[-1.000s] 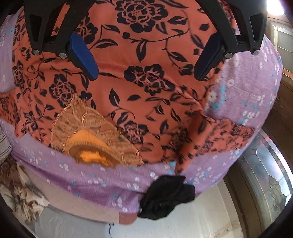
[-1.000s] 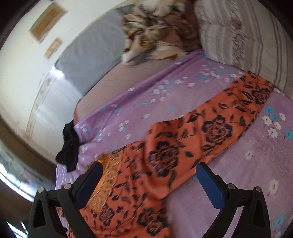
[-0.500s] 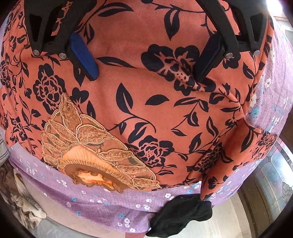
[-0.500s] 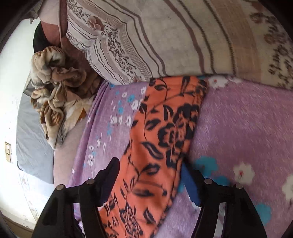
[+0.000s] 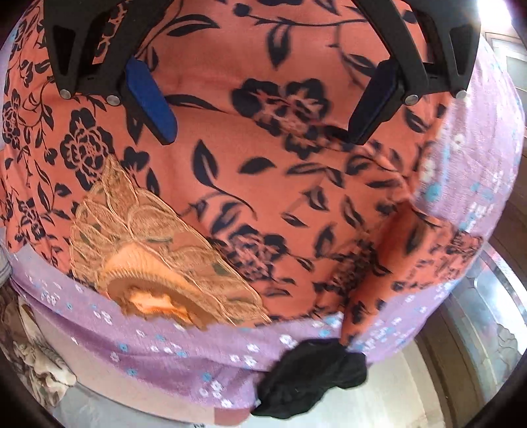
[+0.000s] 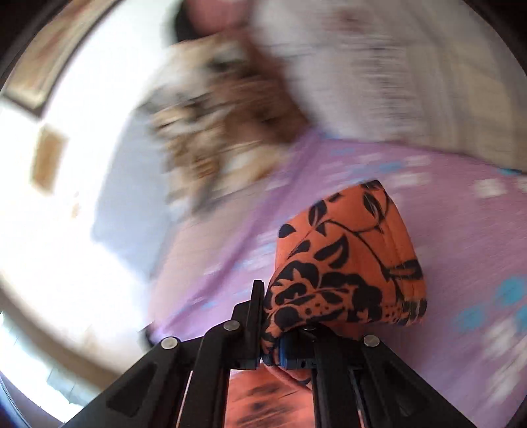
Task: Fold small clothes
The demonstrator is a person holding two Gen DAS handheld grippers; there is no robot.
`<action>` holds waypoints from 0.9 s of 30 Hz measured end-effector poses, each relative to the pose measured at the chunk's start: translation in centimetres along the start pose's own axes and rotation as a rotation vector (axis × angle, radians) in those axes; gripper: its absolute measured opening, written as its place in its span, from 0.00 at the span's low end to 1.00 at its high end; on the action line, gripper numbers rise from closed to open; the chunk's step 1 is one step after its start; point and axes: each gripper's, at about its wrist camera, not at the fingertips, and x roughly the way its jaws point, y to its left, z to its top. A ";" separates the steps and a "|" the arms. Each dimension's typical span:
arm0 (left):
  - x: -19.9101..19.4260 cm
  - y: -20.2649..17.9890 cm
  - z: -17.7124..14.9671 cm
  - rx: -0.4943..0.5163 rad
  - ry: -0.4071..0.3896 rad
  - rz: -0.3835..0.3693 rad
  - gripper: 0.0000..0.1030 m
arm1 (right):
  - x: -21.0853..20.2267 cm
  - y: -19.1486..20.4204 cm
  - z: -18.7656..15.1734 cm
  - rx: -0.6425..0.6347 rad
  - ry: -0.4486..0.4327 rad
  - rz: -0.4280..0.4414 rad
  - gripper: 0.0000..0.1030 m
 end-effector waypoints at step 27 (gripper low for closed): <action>-0.6 20.5 1.4 -0.496 0.034 0.187 1.00 | 13.4 22.0 -40.1 -0.860 0.712 0.130 0.71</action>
